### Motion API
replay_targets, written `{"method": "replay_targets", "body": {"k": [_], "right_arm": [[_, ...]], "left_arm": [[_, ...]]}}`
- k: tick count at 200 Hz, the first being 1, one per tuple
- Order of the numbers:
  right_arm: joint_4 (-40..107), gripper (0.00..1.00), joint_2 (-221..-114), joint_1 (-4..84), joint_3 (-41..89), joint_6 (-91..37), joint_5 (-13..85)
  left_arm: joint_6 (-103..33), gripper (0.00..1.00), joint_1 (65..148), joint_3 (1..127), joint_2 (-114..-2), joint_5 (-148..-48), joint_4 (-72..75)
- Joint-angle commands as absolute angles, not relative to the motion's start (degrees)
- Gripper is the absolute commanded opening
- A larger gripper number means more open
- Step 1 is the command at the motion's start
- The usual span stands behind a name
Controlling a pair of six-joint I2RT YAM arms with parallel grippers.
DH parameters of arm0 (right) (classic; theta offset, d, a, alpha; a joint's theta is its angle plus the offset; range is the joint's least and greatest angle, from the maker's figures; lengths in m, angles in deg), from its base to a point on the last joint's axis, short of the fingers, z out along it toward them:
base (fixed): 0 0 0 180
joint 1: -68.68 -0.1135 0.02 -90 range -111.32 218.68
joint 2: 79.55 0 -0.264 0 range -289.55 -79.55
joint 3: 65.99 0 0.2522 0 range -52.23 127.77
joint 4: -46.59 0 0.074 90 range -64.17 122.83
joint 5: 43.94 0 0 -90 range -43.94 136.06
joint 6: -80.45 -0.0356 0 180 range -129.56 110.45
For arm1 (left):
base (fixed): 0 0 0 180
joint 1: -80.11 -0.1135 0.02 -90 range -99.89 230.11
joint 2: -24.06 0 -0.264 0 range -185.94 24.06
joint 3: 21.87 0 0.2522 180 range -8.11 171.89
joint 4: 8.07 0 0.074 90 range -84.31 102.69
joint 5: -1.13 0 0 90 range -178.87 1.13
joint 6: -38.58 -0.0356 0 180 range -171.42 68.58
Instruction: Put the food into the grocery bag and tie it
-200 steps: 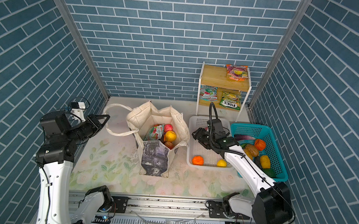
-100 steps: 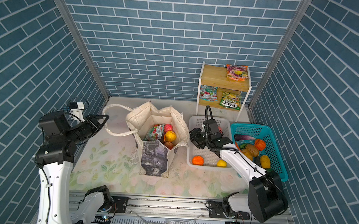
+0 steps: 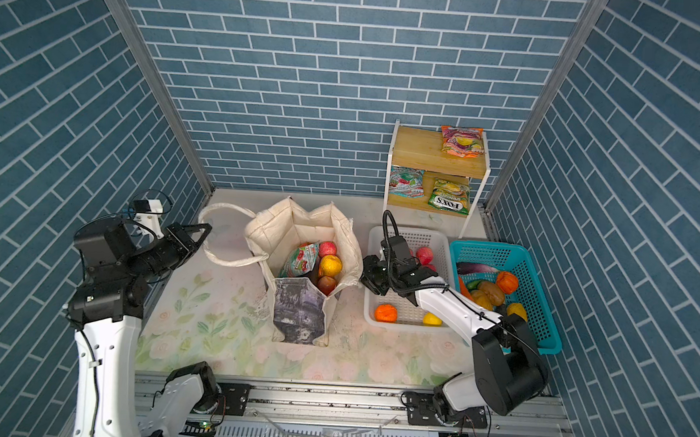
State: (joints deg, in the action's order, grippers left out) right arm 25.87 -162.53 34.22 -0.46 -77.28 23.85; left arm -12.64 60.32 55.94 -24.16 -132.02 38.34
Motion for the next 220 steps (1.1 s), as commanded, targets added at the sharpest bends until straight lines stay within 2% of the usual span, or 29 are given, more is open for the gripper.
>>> {"method": "replay_targets", "body": {"k": [1, 31, 76, 96, 112, 128, 190, 220], "right_arm": [[28.03, 0.49, -163.51, 33.62, 1.59, -79.18, 24.0], [30.65, 0.43, -164.15, 33.44, 1.23, -80.25, 23.83], [32.48, 0.29, -164.35, 33.53, 0.37, -80.57, 23.74], [32.75, 0.3, -163.95, 33.7, 0.0, -80.58, 24.39], [33.15, 0.39, -163.93, 33.97, -0.25, -80.66, 24.78], [34.47, 0.43, -164.65, 34.6, -0.53, -80.73, 24.93], [37.72, 0.4, -168.64, 35.5, 1.36, -80.54, 23.18], [38.28, 0.35, -169.47, 35.56, 1.39, -80.48, 22.6]], "left_arm": [[-12.71, 0.0, 59.77, 56.4, -23.37, -132.53, 36.19], [-12.46, 0.0, 59.56, 56.03, -23.25, -132.72, 35.8], [-12.32, 0.0, 59.43, 55.79, -22.99, -132.95, 35.82], [-12.33, 0.0, 59.32, 55.7, -22.87, -133.04, 35.75], [-12.25, 0.0, 59.28, 55.62, -22.77, -133.02, 35.75], [-12.14, 0.0, 59.28, 55.61, -22.73, -133.16, 35.67], [-11.65, 0.0, 59.04, 55.44, -22.61, -133.42, 35.27], [-11.49, 0.0, 58.97, 55.31, -22.65, -133.52, 34.87]]}}
